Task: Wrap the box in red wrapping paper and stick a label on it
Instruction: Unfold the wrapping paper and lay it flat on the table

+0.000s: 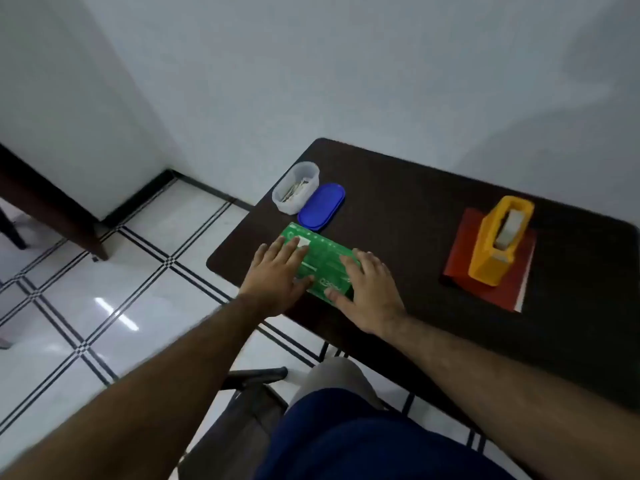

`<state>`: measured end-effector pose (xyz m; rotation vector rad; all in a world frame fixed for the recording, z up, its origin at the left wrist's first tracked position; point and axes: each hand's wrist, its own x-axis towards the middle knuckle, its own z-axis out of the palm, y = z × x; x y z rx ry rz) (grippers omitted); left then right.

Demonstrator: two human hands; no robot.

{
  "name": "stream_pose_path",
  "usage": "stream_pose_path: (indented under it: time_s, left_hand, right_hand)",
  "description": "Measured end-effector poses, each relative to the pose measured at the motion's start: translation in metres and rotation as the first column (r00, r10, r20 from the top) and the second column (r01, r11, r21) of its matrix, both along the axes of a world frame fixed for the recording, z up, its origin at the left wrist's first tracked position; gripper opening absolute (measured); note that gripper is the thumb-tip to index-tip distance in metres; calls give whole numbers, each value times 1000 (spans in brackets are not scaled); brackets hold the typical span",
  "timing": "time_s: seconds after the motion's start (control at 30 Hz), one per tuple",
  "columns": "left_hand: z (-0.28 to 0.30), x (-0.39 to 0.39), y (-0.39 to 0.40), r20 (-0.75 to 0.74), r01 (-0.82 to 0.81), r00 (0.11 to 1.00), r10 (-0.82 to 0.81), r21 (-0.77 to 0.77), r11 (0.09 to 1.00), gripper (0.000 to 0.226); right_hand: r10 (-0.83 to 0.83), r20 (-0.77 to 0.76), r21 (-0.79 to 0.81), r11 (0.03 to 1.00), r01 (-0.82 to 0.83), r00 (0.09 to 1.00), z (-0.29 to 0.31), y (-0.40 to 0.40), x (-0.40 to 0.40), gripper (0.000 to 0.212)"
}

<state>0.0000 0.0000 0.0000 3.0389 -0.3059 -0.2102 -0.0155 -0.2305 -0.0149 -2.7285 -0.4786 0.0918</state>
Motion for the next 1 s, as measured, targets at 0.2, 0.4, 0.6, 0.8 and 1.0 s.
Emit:
stream_pose_path:
  time_s: [0.2, 0.4, 0.6, 0.8, 1.0]
  left_hand:
    - [-32, 73, 58, -107, 97, 989, -104, -72, 993, 73]
    - [-51, 102, 52, -95, 28, 994, -56, -279, 960, 70]
    - [-55, 117, 43, 70, 77, 996, -58, -311, 947, 68]
    - [-84, 119, 40, 291, 142, 955, -56, -283, 949, 61]
    - [-95, 119, 43, 404, 193, 910, -98, -202, 960, 52]
  right_hand:
    - [-245, -108, 87, 963, 255, 963, -27, 63, 52, 76]
    - [-337, -37, 212, 917, 337, 941, -44, 68, 62, 67]
    - [-341, 22, 25, 940, 340, 940, -29, 72, 72, 63]
    - [-370, 31, -179, 912, 369, 929, -38, 112, 92, 66]
    - [-480, 220, -260, 810, 526, 849, -60, 136, 93, 62]
